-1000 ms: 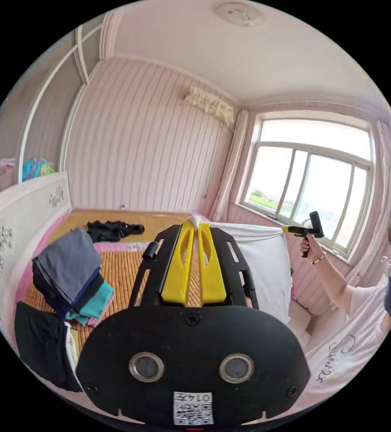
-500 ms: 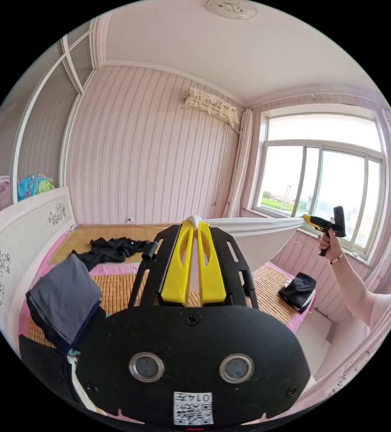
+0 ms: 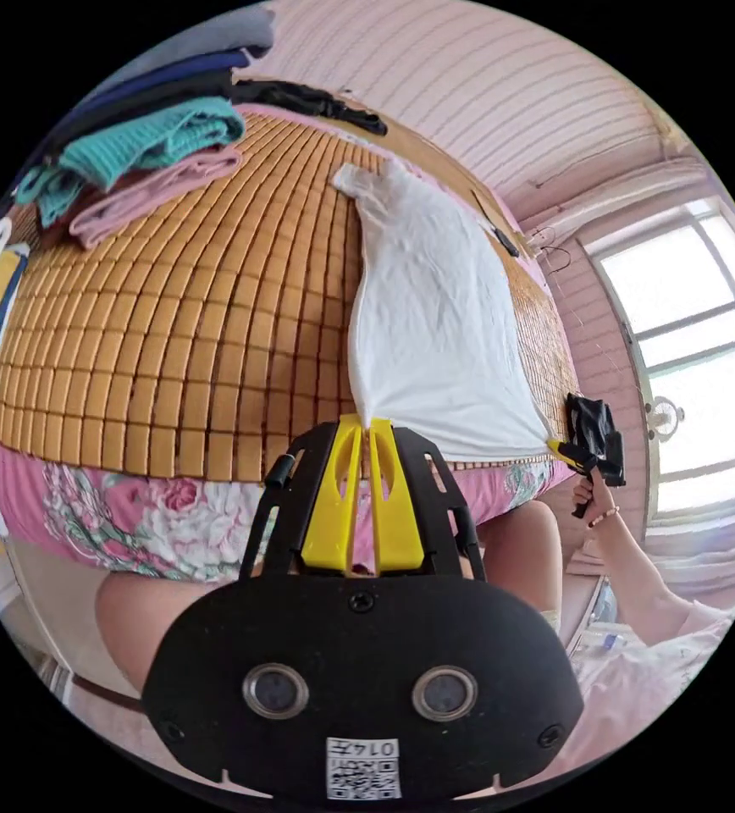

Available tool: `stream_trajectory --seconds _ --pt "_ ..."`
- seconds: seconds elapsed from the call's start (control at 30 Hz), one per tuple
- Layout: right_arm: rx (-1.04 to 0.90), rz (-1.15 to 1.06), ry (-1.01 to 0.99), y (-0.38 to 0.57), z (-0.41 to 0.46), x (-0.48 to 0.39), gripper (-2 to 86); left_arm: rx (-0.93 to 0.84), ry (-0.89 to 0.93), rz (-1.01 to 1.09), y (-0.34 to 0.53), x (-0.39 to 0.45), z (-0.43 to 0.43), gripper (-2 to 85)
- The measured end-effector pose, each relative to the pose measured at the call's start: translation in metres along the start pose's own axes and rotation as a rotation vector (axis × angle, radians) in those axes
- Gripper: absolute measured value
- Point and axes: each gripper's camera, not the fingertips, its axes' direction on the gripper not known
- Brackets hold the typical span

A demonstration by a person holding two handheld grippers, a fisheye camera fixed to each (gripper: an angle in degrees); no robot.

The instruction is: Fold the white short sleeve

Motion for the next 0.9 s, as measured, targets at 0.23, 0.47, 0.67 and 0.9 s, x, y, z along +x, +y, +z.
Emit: stream_trajectory --seconds 0.23,0.47,0.67,0.9 --pt "-0.035 0.012 -0.008 0.021 0.000 0.029 1.2 -0.089 -0.036 0.120 0.034 -0.003 0.033 -1.0" --pt "-0.063 -0.012 -0.024 0.041 0.006 0.041 1.6 -0.146 -0.147 0.253 0.086 0.006 0.058 -0.9" --pt "-0.095 -0.022 0.022 0.049 0.012 0.049 2.5 -0.175 -0.121 0.197 0.112 -0.010 0.088 0.6" --pt "0.026 -0.039 0.091 0.047 -0.012 0.054 5.5 -0.071 -0.201 0.276 0.139 -0.007 0.068 5.4"
